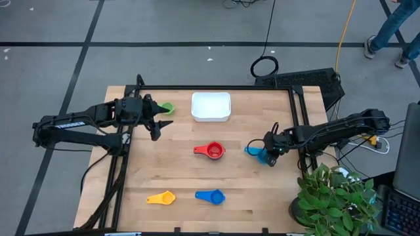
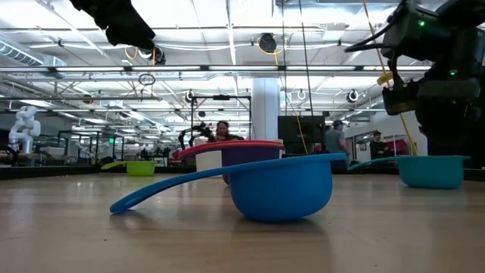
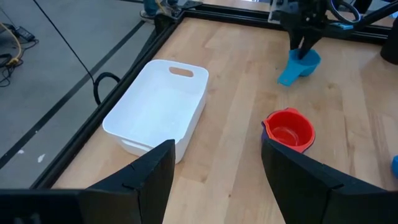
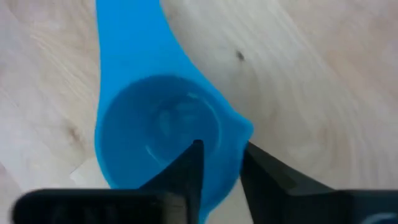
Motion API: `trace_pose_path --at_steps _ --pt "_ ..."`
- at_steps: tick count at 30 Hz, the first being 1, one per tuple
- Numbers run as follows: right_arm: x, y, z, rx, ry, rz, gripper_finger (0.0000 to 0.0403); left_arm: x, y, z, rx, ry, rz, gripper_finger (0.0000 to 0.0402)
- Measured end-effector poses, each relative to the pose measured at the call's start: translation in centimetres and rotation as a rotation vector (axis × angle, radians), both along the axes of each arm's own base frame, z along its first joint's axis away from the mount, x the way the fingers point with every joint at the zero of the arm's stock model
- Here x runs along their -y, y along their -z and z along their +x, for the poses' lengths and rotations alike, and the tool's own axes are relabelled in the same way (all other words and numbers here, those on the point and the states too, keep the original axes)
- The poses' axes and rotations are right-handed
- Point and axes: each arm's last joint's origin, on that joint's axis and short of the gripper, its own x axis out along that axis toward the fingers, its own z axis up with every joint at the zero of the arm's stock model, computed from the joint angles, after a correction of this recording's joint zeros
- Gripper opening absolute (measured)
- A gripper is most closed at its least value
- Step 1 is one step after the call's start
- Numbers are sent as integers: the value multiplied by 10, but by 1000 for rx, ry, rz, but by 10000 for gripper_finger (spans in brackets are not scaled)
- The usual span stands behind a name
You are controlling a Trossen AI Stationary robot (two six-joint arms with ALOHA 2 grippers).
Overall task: Nest measuring cups in basket
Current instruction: Stack the light blue measuring cup on the red measuring cup
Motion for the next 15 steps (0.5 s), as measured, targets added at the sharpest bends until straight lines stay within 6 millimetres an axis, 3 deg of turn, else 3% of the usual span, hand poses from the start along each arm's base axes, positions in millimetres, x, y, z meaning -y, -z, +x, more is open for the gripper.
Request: trace_pose_path --at_steps 4,9,15 --pt "0 -1 2 25 -32 -9 12 0 0 0 -1 0 0 241" --pt "-1 -5 10 104 -39 -4 4 0 0 0 -1 0 0 241" --pt "0 -38 36 339 -64 -18 2 0 0 0 0 0 0 241"
